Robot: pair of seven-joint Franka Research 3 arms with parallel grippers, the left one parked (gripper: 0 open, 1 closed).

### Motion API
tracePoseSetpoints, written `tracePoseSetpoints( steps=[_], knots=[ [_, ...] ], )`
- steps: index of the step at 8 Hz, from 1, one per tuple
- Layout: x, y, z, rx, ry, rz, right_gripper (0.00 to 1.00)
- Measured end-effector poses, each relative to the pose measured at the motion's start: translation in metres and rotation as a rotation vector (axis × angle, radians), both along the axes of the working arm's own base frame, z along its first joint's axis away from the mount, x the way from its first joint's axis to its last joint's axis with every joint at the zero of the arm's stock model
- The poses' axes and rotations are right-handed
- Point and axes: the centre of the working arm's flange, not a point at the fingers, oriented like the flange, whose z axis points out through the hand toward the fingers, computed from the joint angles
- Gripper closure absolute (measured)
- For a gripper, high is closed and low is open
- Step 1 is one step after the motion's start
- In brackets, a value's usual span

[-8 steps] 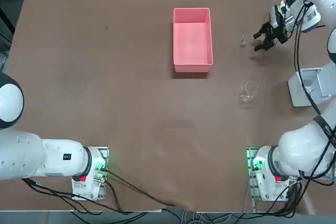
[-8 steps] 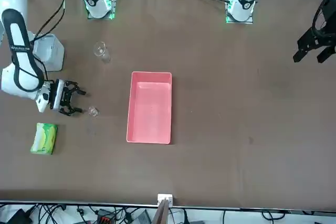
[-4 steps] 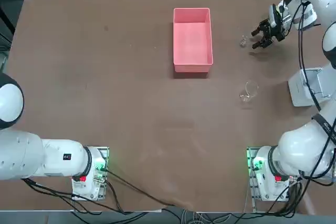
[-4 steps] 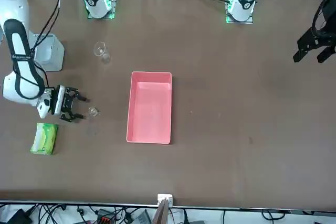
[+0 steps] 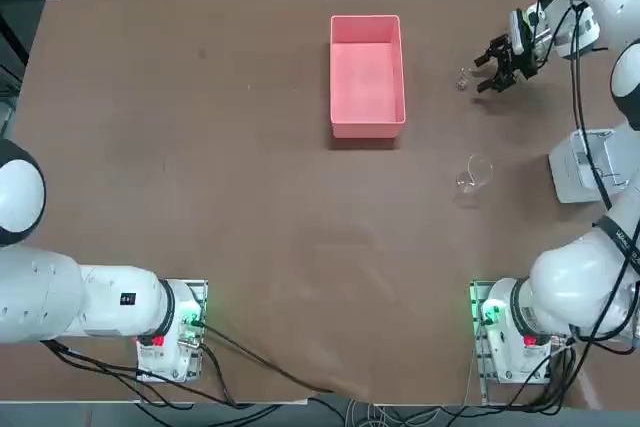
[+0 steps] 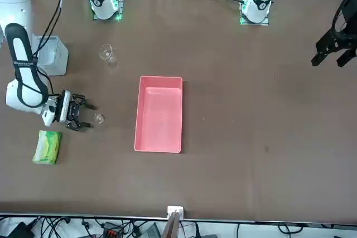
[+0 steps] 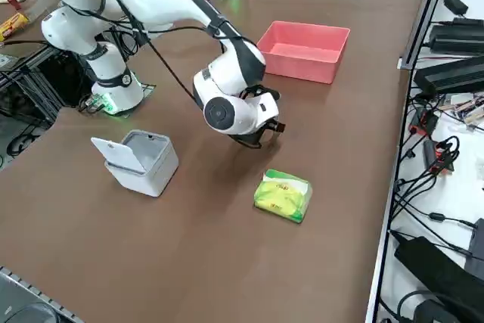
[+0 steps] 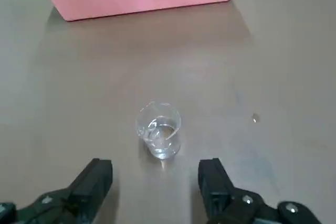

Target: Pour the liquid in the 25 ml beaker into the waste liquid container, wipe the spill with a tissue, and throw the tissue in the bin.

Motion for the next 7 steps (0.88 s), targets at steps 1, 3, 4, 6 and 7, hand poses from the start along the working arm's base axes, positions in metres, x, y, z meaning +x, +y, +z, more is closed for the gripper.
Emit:
tracePoseSetpoints(
  steps=[1, 3, 4, 6, 7],
  knots=[
    [0.0, 0.0, -0.002, 0.002, -0.004, 0.007, 0.0],
    [0.0, 0.001, -0.004, 0.006, -0.009, 0.021, 0.0],
    [-0.001, 0.002, -0.006, 0.009, -0.008, 0.026, 0.0],
    [0.005, 0.012, -0.01, 0.016, -0.011, 0.039, 0.0],
    [0.008, 0.02, -0.013, 0.023, -0.012, 0.045, 0.0]
  ],
)
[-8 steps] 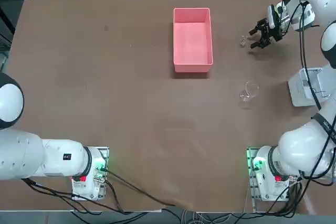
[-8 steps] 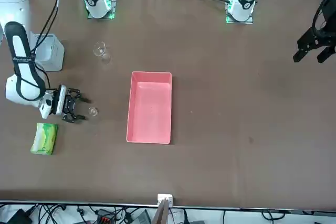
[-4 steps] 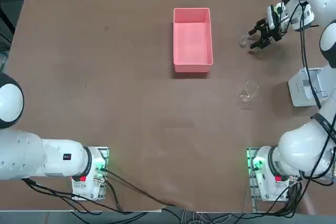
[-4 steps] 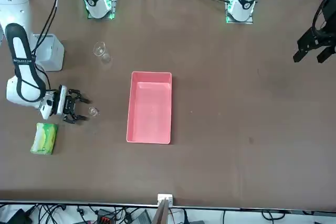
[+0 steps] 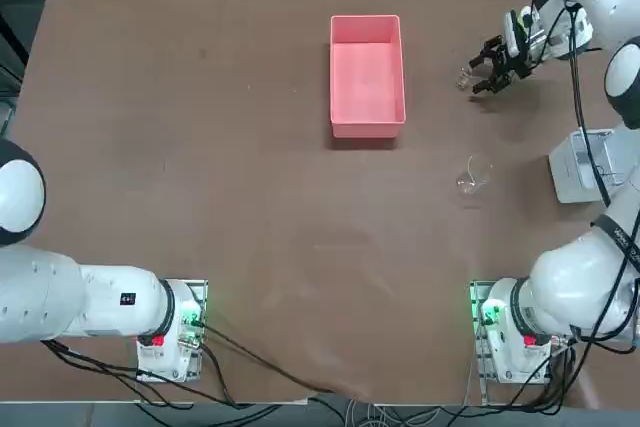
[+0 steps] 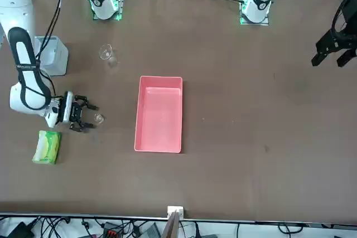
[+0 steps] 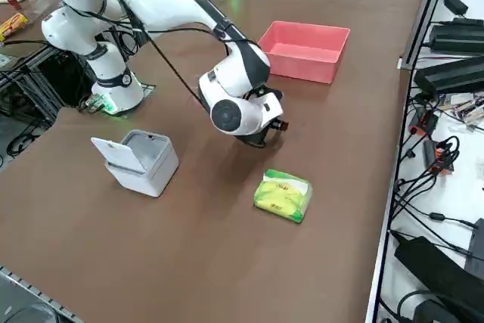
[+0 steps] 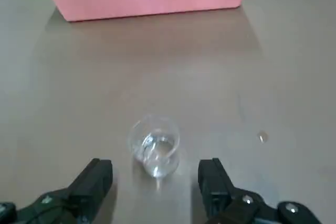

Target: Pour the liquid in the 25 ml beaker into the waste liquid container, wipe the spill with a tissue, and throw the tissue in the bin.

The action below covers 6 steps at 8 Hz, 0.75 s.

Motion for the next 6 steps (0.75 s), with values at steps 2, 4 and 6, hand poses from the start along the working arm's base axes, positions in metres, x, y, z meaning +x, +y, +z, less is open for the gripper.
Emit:
tracePoseSetpoints(
  steps=[2, 4, 6],
  knots=[
    [0.0038, 0.0125, -0.0059, 0.007, 0.003, 0.012, 0.0],
    [0.0045, 0.0143, -0.0079, 0.009, 0.004, 0.013, 0.0],
    [0.005, 0.014, -0.0083, 0.008, 0.004, 0.013, 0.0]
  ],
)
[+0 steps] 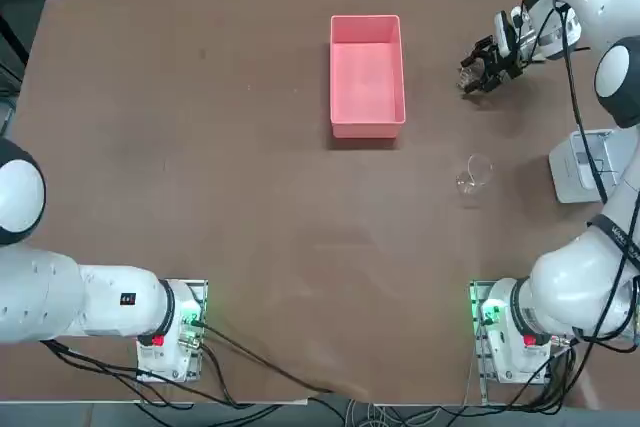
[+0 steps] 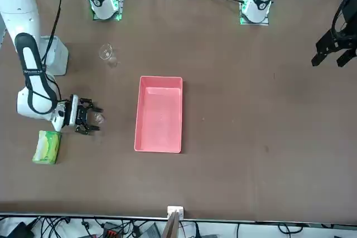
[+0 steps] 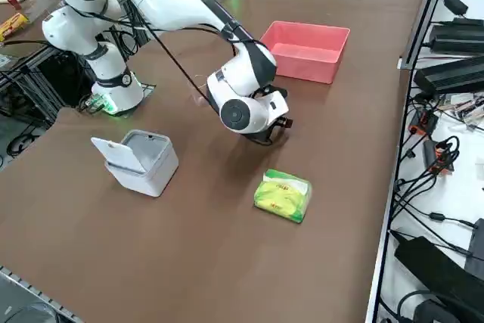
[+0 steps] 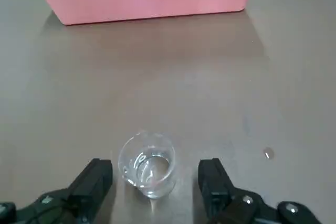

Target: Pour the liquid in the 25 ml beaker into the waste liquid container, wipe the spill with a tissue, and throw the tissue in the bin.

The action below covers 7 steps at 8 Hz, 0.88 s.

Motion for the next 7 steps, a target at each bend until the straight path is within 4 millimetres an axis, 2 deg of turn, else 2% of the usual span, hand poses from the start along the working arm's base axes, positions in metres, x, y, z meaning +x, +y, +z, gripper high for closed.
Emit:
tracePoseSetpoints(
  steps=[3, 7],
  knots=[
    [0.0002, -0.0001, 0.0, 0.0, 0.0, 0.0, 0.0],
    [-0.0002, 0.0009, -0.0015, 0.001, 0.002, 0.001, 0.06]
  ],
)
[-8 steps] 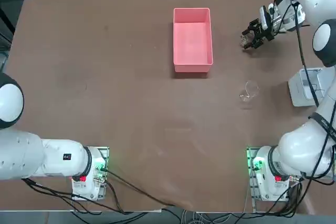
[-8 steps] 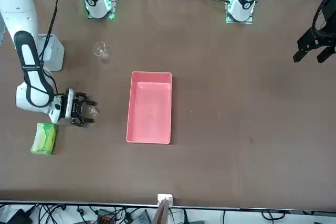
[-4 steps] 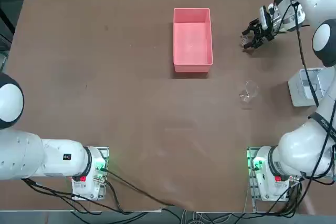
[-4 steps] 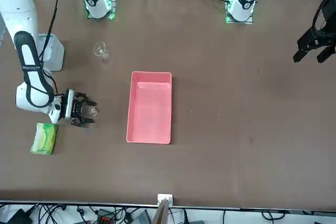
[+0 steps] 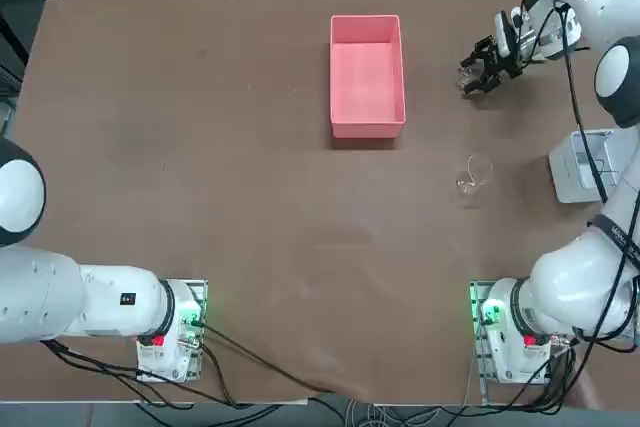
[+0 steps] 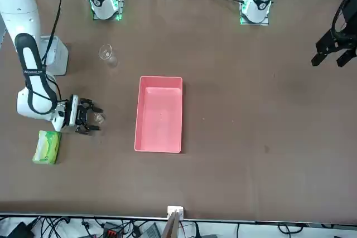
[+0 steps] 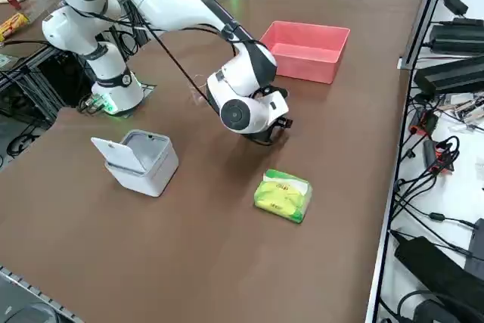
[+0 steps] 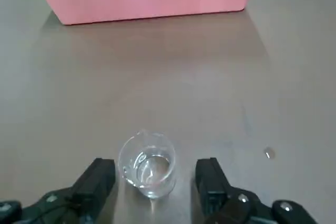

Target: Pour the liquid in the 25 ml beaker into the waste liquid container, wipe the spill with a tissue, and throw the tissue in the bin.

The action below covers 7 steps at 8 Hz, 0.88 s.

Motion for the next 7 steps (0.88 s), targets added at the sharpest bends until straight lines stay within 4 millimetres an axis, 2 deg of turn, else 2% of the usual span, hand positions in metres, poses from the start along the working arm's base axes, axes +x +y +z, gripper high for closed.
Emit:
tracePoseSetpoints(
  steps=[4, 5, 6, 7],
  knots=[
    [0.0005, 0.011, -0.0024, 0.001, 0.003, 0.016, 0.07],
    [0.0001, 0.0118, -0.0041, 0.001, 0.006, 0.017, 0.23],
    [-0.0005, 0.0118, -0.0064, 0.001, 0.009, 0.017, 0.33],
    [0.0003, 0.0113, -0.0061, 0.002, 0.007, 0.014, 0.38]
  ],
)
